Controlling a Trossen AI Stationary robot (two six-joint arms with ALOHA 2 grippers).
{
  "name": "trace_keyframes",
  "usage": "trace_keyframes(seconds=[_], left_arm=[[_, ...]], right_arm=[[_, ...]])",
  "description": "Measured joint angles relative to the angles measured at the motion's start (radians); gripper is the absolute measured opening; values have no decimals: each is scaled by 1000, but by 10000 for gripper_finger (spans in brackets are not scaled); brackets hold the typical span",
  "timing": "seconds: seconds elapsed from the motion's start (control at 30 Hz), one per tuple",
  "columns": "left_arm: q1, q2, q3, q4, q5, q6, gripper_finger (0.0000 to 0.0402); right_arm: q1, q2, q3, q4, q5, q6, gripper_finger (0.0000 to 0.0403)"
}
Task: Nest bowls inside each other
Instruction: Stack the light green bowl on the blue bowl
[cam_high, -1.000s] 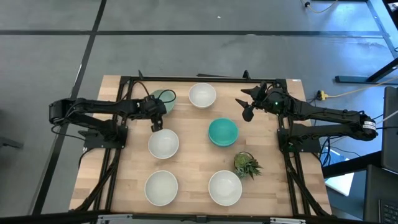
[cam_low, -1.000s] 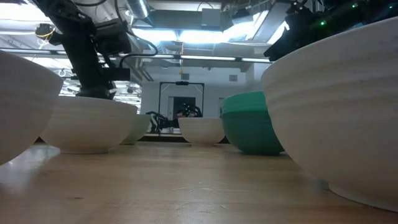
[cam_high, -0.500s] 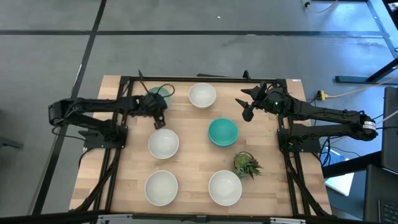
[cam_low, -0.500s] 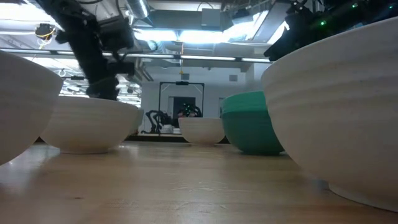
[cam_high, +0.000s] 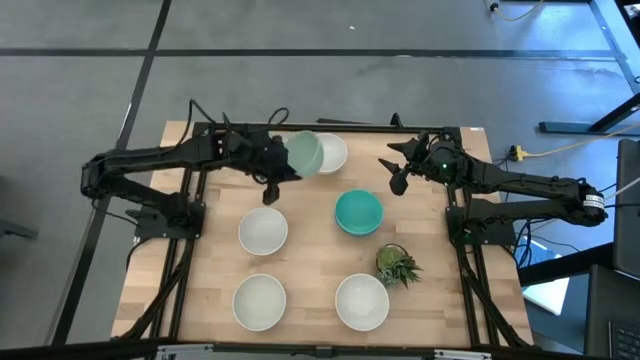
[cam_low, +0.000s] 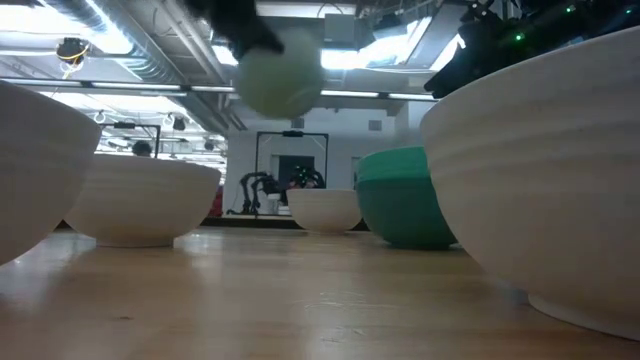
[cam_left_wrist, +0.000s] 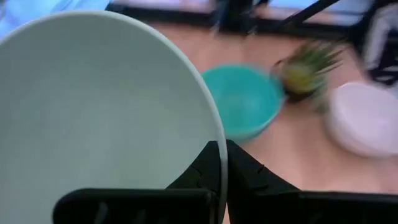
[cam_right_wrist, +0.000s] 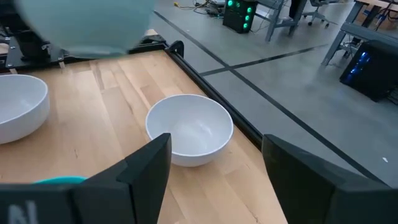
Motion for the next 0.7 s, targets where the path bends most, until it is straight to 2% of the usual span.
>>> trace_keyframes(seconds=[0.13,0.27,0.53,0.7], left_arm=[[-95,65,99,-4,-1,3,1],[-154,187,178,-10,-1,23,1],[-189,460,359,-23,5,58,1],[-211,600,510,-89,11,83,1]], right_arm=[[0,0,0,0,0,1,252],[0,0,0,0,11,1,252],[0,0,0,-38,11,2,252],[0,0,0,-84,11,1,252]])
